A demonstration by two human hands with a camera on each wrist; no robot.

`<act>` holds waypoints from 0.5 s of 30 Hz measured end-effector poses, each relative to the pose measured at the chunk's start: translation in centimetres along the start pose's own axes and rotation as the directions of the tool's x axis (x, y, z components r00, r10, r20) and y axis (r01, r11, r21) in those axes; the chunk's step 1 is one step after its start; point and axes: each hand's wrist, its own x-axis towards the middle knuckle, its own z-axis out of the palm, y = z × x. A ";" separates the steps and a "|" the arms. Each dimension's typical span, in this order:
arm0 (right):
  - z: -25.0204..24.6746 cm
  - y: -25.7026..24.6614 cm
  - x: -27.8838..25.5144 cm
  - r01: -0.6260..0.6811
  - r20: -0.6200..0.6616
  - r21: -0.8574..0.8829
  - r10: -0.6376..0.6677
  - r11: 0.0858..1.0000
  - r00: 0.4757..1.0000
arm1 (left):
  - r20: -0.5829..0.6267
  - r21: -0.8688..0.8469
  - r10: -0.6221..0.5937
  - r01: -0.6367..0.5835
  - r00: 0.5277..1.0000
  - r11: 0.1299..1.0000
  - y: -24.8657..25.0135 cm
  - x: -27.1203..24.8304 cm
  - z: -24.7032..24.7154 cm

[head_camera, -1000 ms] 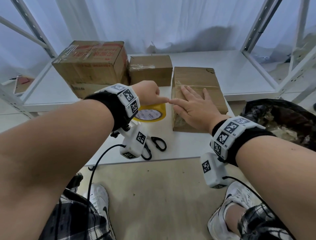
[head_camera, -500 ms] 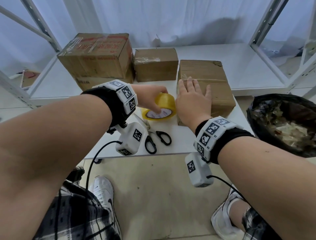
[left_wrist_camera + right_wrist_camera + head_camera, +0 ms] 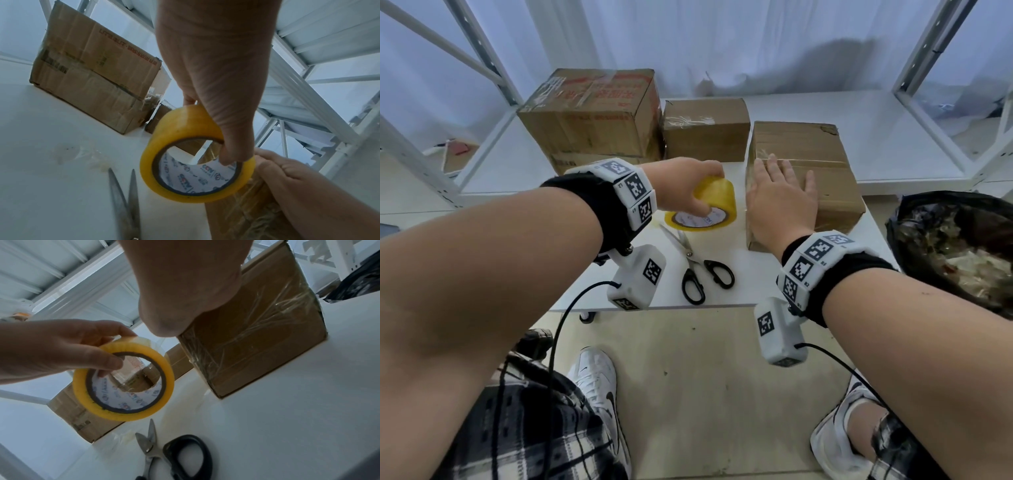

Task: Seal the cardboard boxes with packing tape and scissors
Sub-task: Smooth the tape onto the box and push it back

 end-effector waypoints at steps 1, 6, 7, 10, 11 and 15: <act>-0.1 0.0 0.0 0.001 0.006 -0.003 -0.001 1.000 1.000 | 0.001 0.015 -0.009 0.009 1.000 1.000 0.1 -0.1 -0.2; 0.0 0.2 0.1 0.015 0.019 0.009 -0.015 1.000 1.000 | 0.065 0.248 -0.062 0.044 0.996 0.968 0.1 -0.3 0.1; 0.0 0.3 0.0 0.016 0.019 0.021 -0.016 1.000 1.000 | 0.066 0.281 -0.059 0.038 0.996 0.959 0.1 -0.4 0.1; -0.2 0.5 0.0 0.019 0.054 0.050 -0.022 0.999 0.998 | 0.042 0.272 -0.022 0.009 0.999 0.962 -0.3 -0.7 0.2; -0.3 0.5 0.1 0.021 0.077 0.059 -0.026 0.998 0.997 | 0.032 0.235 -0.006 -0.001 0.999 0.972 -0.4 -0.9 0.1; -1.0 1.0 -0.9 0.142 -0.085 0.128 -0.132 0.982 0.988 | 0.020 0.222 0.037 -0.040 0.999 0.974 -0.3 -1.2 0.0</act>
